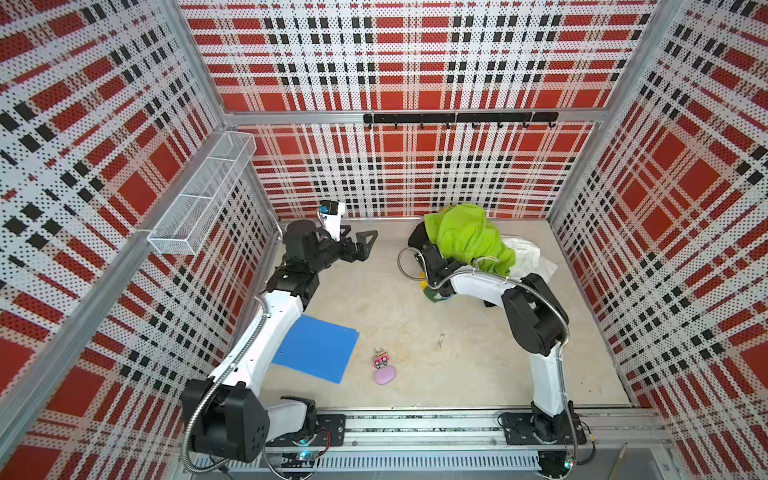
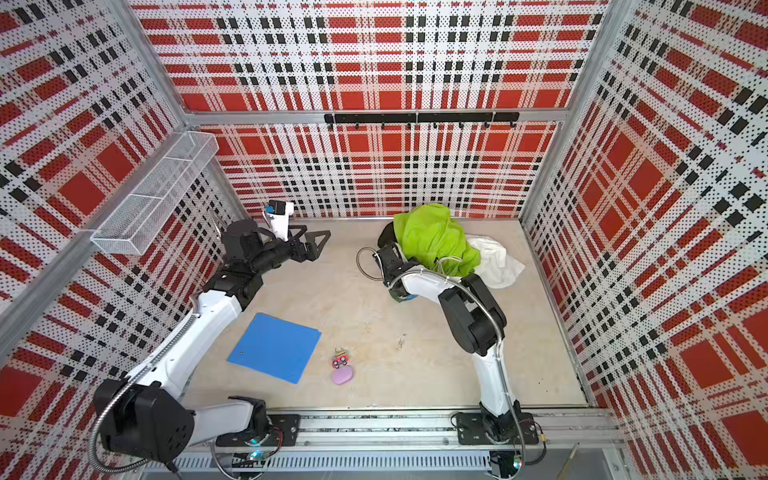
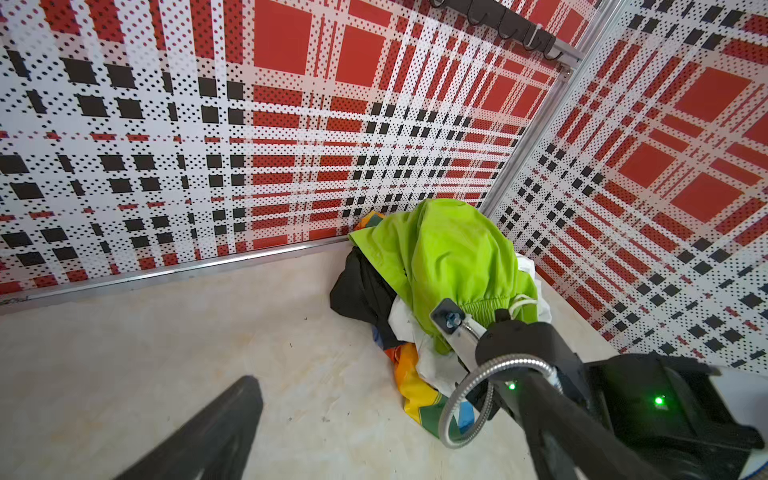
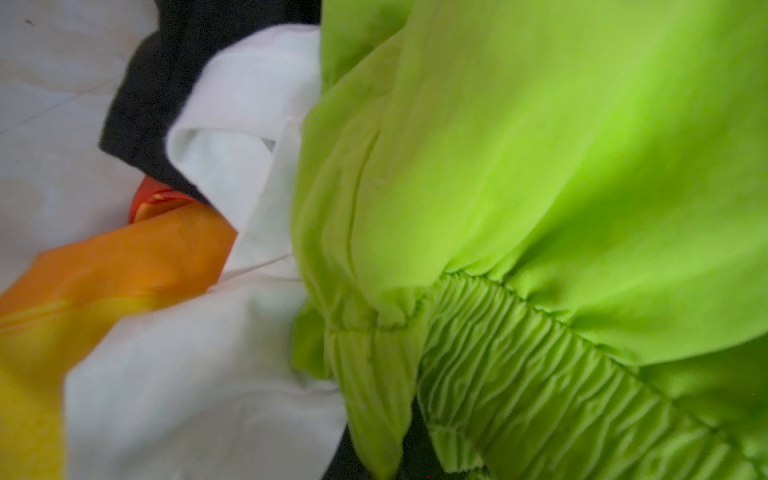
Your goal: Pick out a specific cloth from the pile
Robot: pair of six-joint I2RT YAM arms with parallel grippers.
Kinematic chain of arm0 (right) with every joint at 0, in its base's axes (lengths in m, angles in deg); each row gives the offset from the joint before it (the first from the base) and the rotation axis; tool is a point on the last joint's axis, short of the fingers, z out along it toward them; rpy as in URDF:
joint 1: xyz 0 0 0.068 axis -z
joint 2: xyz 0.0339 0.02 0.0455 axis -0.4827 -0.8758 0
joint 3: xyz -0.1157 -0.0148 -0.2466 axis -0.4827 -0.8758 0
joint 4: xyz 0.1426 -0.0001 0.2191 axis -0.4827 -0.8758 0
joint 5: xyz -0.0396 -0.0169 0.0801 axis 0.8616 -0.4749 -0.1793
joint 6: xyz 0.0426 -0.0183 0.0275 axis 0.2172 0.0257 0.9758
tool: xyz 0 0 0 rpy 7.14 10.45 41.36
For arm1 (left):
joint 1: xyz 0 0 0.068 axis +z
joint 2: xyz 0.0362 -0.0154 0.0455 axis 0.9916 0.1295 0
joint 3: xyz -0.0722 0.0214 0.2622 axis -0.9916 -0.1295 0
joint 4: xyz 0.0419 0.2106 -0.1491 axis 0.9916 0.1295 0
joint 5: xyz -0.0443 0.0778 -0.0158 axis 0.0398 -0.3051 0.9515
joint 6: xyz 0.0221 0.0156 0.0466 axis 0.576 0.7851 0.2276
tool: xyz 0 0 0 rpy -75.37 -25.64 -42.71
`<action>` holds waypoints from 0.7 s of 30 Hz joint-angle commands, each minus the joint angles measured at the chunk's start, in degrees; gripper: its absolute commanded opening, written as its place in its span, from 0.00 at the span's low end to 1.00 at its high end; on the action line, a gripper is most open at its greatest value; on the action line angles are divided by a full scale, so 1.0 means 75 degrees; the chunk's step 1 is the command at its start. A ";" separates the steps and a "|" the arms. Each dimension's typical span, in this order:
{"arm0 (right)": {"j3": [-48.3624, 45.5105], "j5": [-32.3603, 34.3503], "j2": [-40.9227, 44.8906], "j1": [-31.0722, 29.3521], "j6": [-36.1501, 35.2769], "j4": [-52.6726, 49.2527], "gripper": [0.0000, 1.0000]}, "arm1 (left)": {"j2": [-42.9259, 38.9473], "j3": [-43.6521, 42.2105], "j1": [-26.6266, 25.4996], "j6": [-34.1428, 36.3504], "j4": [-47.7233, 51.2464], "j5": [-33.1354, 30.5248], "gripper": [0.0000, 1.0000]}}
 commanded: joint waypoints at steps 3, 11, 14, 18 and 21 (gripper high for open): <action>0.0290 0.0121 0.1262 0.0866 -0.0033 0.0170 0.01 | -0.0142 0.0055 -0.0046 0.0097 -0.0076 0.0039 0.99; 0.1133 -0.0675 0.1789 0.2384 0.0224 -0.0287 0.08 | -0.0201 0.0050 -0.0046 0.0103 -0.0076 0.0036 0.99; 0.1222 -0.1364 0.1491 0.2882 0.0609 -0.0557 0.11 | -0.0155 0.0043 -0.0045 0.0088 -0.0082 0.0075 0.99; 0.0976 -0.2460 0.1009 0.3061 0.0870 -0.0661 0.22 | -0.0075 0.0066 -0.0045 0.0044 -0.0100 0.0155 0.99; 0.0609 -0.2867 0.0859 0.3064 0.1126 -0.0503 0.41 | -0.0038 0.0066 -0.0046 0.0039 -0.0100 0.0159 0.99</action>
